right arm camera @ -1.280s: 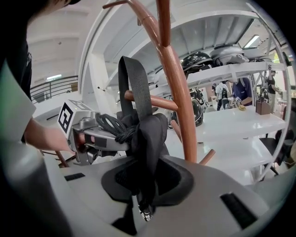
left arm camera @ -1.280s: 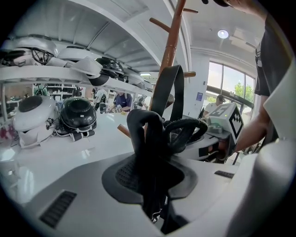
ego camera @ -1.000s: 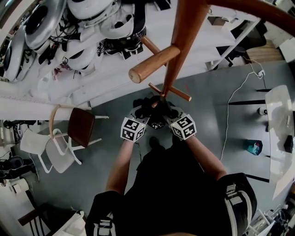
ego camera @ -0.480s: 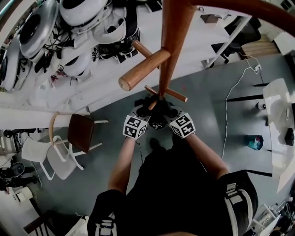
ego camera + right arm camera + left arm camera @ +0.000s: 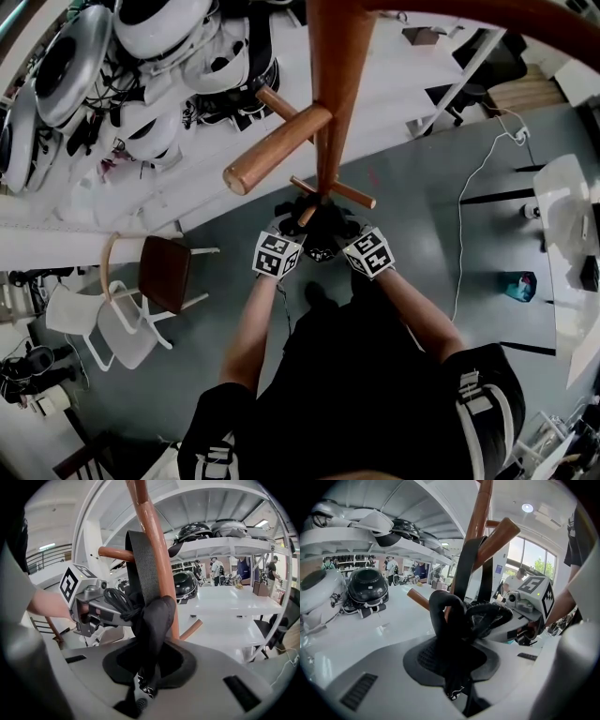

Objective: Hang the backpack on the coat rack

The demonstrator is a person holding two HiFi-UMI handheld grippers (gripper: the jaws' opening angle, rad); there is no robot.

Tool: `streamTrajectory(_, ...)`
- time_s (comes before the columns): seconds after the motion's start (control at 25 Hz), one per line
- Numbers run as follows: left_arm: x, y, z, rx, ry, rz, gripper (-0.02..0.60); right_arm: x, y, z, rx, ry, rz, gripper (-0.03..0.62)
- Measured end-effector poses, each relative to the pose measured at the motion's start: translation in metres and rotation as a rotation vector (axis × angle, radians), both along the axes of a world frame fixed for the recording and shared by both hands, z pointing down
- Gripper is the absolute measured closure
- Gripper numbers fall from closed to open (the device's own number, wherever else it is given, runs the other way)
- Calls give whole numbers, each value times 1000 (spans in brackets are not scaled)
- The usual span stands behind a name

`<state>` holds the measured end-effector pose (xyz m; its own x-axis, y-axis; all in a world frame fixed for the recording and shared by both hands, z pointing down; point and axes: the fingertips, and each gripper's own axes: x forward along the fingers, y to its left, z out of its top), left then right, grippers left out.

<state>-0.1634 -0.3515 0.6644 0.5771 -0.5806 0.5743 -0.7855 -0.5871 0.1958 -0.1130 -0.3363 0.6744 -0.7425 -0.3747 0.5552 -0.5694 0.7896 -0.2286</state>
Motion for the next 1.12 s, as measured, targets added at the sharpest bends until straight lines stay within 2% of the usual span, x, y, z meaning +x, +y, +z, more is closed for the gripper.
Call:
streamTrajectory(0.64,6,-5,33,-70,-27,12,491,8,-3,29,-19,59,-15,516)
streamTrajectory(0.92,6,-7,38,-78,-9,22,486,8,-4,33,-15,66,-30,516)
streamTrajectory(1.12,2,-8,43,-76,10,-6,465,9,-9,40,39,101,-43,511)
